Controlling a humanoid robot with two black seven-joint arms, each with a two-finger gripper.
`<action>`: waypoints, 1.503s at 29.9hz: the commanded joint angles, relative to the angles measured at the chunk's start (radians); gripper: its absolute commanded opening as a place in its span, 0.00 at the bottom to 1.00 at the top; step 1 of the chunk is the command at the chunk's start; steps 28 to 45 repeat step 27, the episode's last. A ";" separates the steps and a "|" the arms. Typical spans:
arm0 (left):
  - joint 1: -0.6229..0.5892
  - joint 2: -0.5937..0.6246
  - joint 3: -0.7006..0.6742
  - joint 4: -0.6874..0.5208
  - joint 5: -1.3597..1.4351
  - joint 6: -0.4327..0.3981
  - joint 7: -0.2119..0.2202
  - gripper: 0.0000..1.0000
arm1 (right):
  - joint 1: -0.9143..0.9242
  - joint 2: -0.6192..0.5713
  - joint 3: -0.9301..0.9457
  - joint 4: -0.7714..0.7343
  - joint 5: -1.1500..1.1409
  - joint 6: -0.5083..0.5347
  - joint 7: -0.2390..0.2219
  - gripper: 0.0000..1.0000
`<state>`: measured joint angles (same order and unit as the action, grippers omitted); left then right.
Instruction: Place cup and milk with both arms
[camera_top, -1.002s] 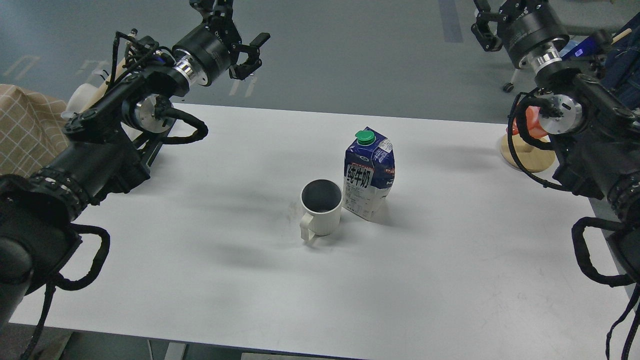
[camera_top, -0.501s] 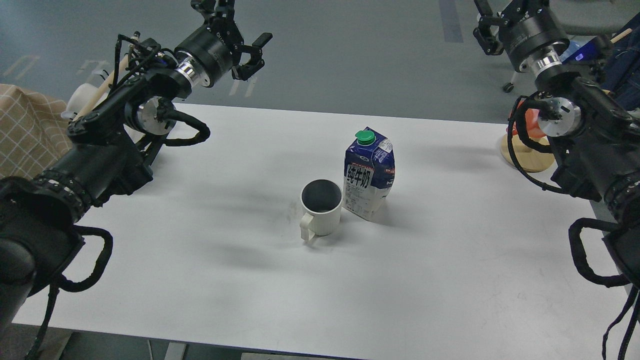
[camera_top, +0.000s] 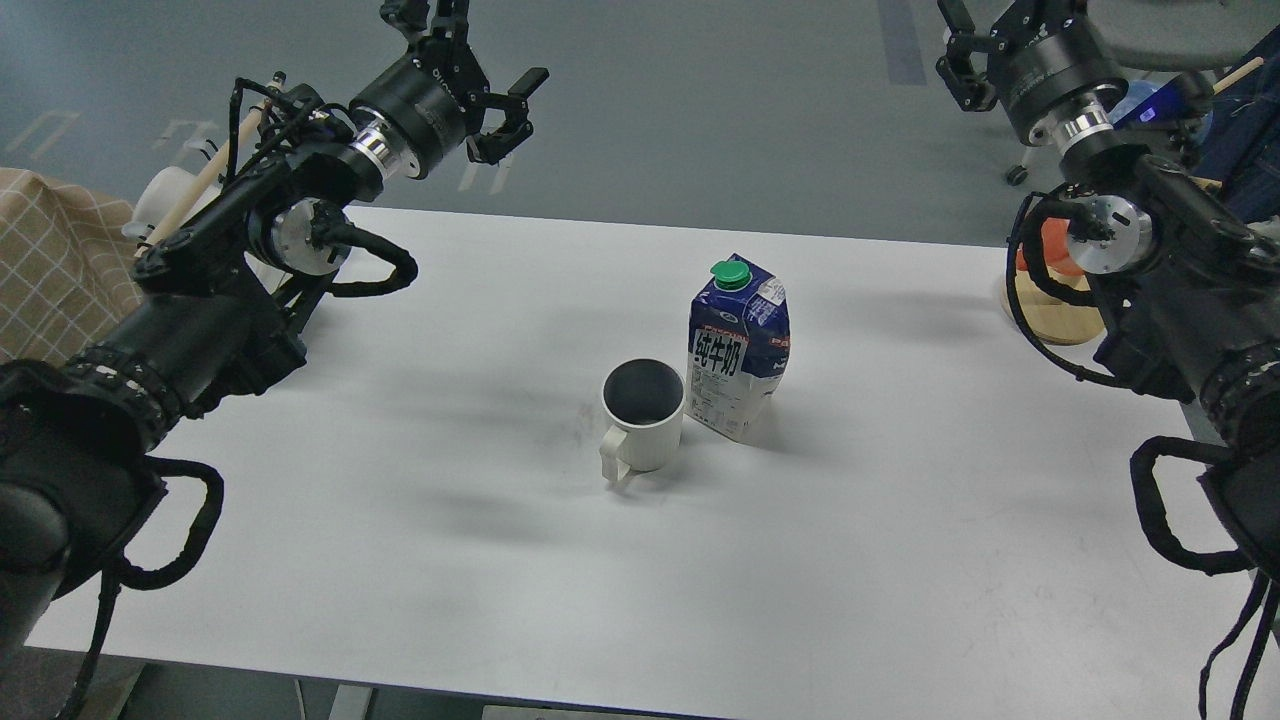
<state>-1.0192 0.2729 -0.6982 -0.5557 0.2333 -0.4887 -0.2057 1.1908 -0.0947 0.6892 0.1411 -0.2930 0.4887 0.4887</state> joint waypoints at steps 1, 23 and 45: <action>0.001 0.003 0.000 -0.016 0.000 0.000 0.000 0.99 | 0.003 0.001 0.001 0.002 0.000 0.000 0.000 1.00; 0.021 -0.001 -0.018 -0.038 0.000 0.000 0.000 0.99 | 0.003 0.000 0.000 0.000 0.000 0.000 0.000 1.00; 0.019 -0.001 -0.020 -0.038 0.000 0.000 0.003 0.99 | 0.003 0.001 0.000 0.000 0.000 0.000 0.000 1.00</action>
